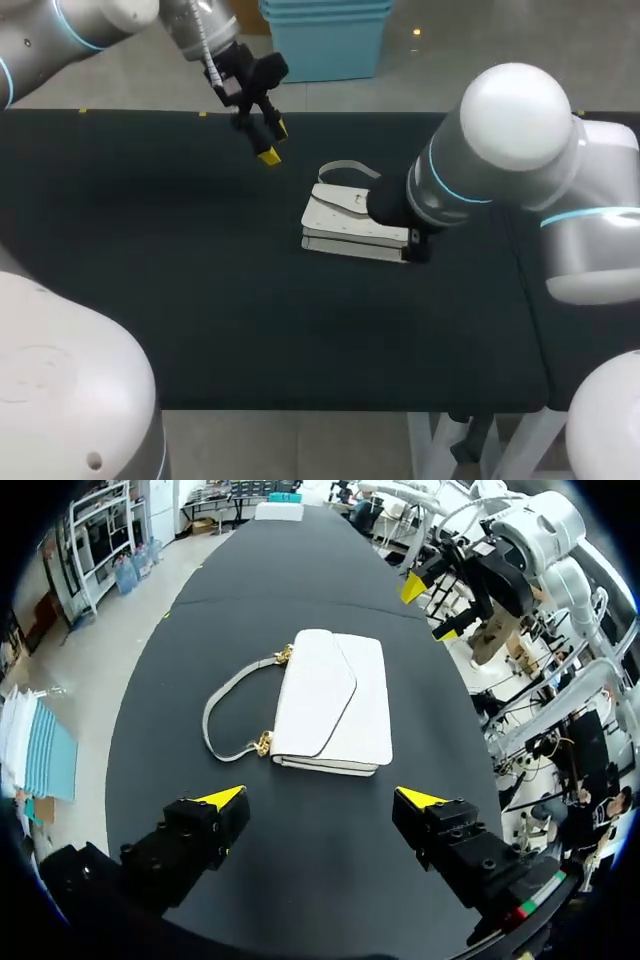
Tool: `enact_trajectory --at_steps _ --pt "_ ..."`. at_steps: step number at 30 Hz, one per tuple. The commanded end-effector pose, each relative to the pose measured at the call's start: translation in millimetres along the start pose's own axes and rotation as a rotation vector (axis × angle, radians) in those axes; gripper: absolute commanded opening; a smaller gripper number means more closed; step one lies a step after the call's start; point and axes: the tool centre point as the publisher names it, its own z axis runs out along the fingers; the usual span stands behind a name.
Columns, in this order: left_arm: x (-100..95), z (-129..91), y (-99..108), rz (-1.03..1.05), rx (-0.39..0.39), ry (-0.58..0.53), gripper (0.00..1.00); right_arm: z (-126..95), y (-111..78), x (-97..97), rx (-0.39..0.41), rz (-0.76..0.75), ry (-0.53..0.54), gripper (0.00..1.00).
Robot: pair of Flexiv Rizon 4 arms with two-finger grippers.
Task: Pick up the bag, open it, inspect its contents, close it, and place it on the opposite side
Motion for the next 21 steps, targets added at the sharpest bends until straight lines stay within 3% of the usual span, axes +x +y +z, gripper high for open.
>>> enact_trajectory --at_steps 1,13,19,21 --pt "16.1 1 -6 0.469 0.058 -0.21 1.0 16 7.8 2.1 -0.013 0.004 -0.026 1.0" --pt "16.1 1 -6 0.469 0.058 -0.21 1.0 34 17.4 4.3 0.024 -0.031 -0.092 1.0" --pt "20.4 20 -6 0.698 0.05 -0.34 1.0 53 17.4 7.1 0.046 -0.022 -0.123 1.0" --pt "23.2 22 -6 0.763 0.08 -0.37 1.0 59 16.3 7.3 0.045 -0.005 -0.126 1.0"
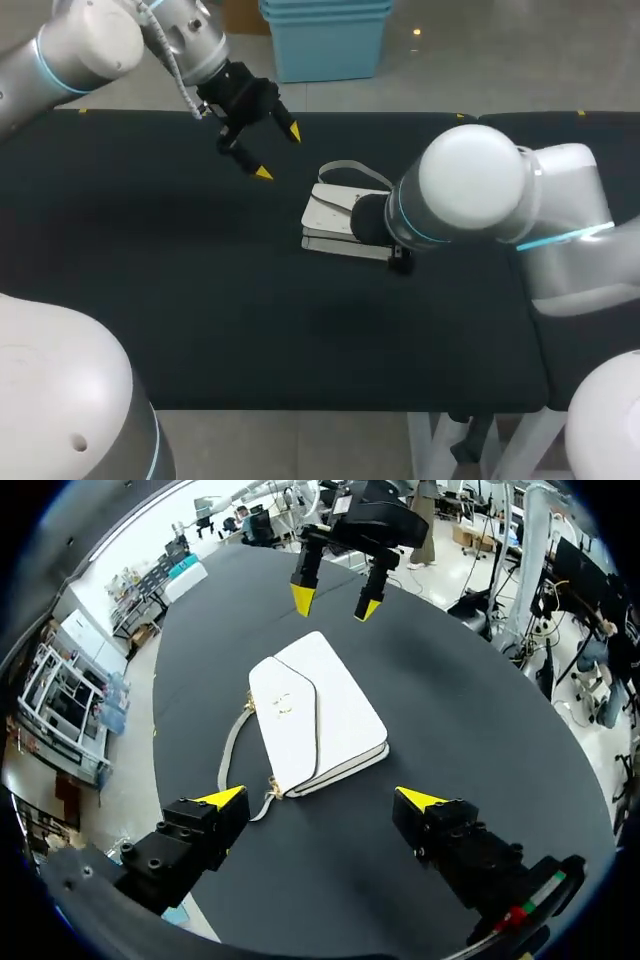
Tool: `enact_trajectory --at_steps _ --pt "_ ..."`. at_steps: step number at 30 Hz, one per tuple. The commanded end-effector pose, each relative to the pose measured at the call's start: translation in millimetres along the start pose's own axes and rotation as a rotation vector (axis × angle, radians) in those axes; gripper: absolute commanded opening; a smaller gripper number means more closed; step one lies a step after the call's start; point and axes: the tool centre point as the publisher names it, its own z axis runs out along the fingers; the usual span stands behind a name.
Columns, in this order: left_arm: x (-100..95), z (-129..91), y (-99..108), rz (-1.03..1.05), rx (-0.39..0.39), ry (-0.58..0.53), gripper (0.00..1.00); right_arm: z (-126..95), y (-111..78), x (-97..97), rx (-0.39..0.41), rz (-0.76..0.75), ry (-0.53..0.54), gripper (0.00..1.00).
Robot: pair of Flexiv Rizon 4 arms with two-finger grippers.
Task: Pick up the bag, open it, inspect its contents, close it, and place it on the opposite side
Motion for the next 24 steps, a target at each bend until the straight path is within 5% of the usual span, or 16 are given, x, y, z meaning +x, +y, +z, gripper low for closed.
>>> enact_trajectory --at_steps 1,7,10,16,24 --pt "9.8 8 -4 0.157 -0.001 -0.244 1.0 22 7.1 4.3 0.006 0.025 -0.034 1.0" --pt "10.7 8 -5 0.176 0.01 -0.25 1.0 30 2.4 -0.1 0.008 0.042 -0.066 0.98" --pt "10.7 8 -5 0.176 0.01 -0.25 1.0 32 -0.5 -3.0 0.004 0.052 -0.076 0.69" --pt "13.1 8 -5 0.251 0.057 -0.262 1.0 41 -6.0 -4.8 0.002 0.053 -0.084 0.51" --pt "14.8 14 -12 0.299 0.058 -0.253 1.0 51 -11.3 -5.5 0.005 0.056 -0.092 0.48"
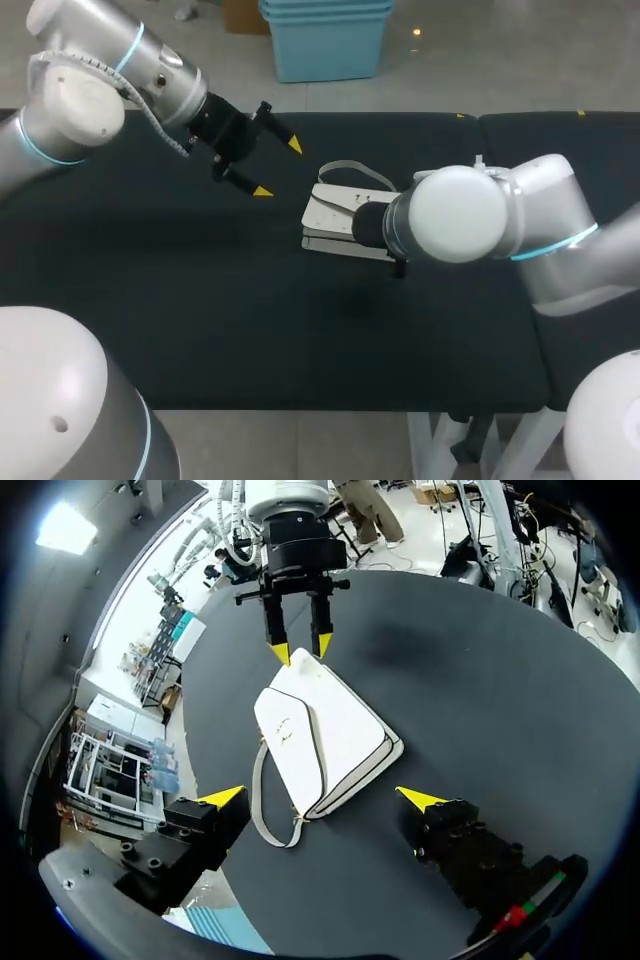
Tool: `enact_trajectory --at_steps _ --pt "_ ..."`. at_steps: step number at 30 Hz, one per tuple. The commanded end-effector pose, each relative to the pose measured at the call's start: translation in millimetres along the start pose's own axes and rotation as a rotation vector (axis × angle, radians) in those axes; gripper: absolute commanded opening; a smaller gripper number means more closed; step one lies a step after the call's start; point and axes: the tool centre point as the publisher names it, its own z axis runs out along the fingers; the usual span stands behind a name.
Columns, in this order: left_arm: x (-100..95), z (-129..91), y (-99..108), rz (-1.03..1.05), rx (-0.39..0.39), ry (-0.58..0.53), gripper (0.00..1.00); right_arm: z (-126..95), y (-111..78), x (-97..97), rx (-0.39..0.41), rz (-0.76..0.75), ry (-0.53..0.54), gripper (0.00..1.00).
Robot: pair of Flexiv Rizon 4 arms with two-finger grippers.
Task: Pick up the bag, open it, inspect its contents, close it, and place it on the opposite side
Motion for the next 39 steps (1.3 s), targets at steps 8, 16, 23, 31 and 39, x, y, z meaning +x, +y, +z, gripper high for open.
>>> enact_trajectory --at_steps 8,16,23,31,39 --pt "0.5 9 -5 0.033 0.013 -0.022 1.0 16 -2.4 -0.7 -0.007 0.008 -0.024 0.41" --pt "0.6 14 -6 0.059 0.025 -0.018 1.0 20 -3.3 0.2 -0.011 0.009 -0.033 0.15" --pt "0.7 20 -4 0.1 0.067 -0.022 1.0 19 -1.5 6.8 -0.027 0.013 -0.054 0.0" --pt "2.1 25 -3 0.165 0.119 -0.046 1.0 17 -0.9 9.8 -0.031 0.017 -0.068 0.0" --pt "2.1 25 -3 0.165 0.119 -0.046 1.0 17 -0.9 9.8 -0.031 0.017 -0.068 0.0"
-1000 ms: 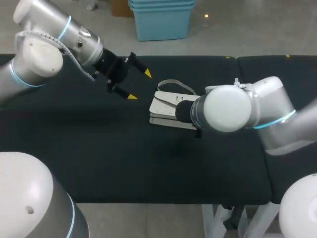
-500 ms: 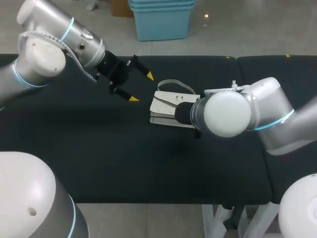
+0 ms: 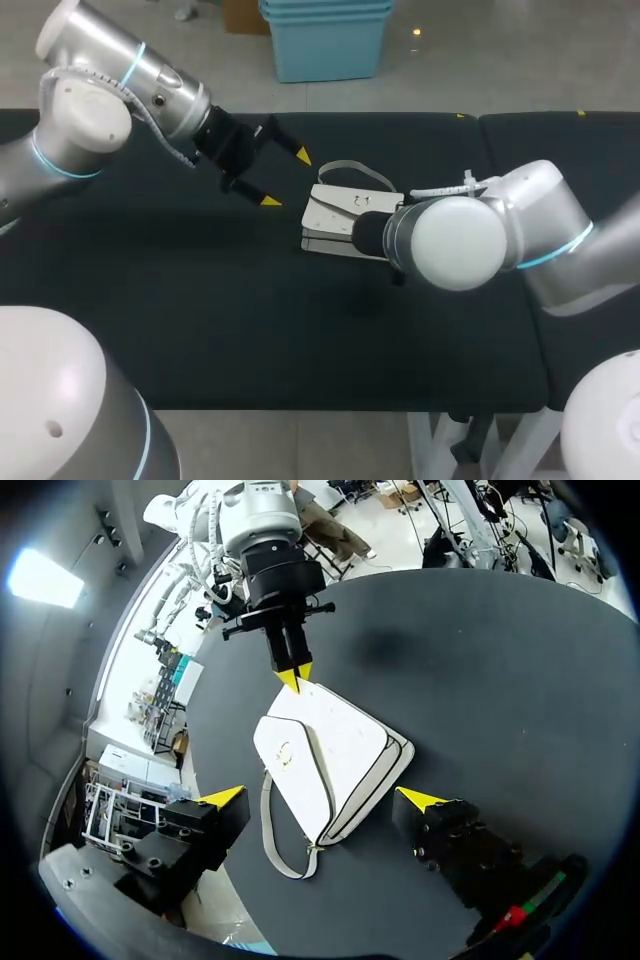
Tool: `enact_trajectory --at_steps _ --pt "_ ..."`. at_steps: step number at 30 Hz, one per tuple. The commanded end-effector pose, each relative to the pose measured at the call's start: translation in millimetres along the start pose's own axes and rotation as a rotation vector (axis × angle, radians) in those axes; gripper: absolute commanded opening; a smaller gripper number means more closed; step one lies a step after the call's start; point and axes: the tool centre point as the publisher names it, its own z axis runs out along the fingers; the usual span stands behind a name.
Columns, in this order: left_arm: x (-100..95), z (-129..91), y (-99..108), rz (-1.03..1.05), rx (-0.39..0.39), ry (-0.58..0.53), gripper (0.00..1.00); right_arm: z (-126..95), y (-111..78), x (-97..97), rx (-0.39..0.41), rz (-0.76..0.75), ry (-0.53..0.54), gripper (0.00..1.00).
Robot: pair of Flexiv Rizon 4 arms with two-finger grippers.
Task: Pick up the bag, open it, inspect its contents, close it, and place it on the opposite side
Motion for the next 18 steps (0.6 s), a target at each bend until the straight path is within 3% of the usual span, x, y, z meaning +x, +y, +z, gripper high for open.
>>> enact_trajectory --at_steps 1,7,12,18 --pt "-0.9 5 1 0.037 0.015 0.007 1.0 2 -1.5 4.4 -0.01 0.0 -0.014 0.0" --pt "-7.7 22 2 0.096 0.054 -0.041 0.95 2 -1.5 4.4 -0.01 0.0 -0.014 0.0" --pt "-5.4 34 2 0.127 0.072 -0.048 0.69 2 -1.5 4.4 -0.01 0.0 -0.014 0.0" --pt "-5.6 45 -5 0.135 0.101 -0.047 0.73 2 -1.5 4.4 -0.01 0.0 -0.014 0.0"
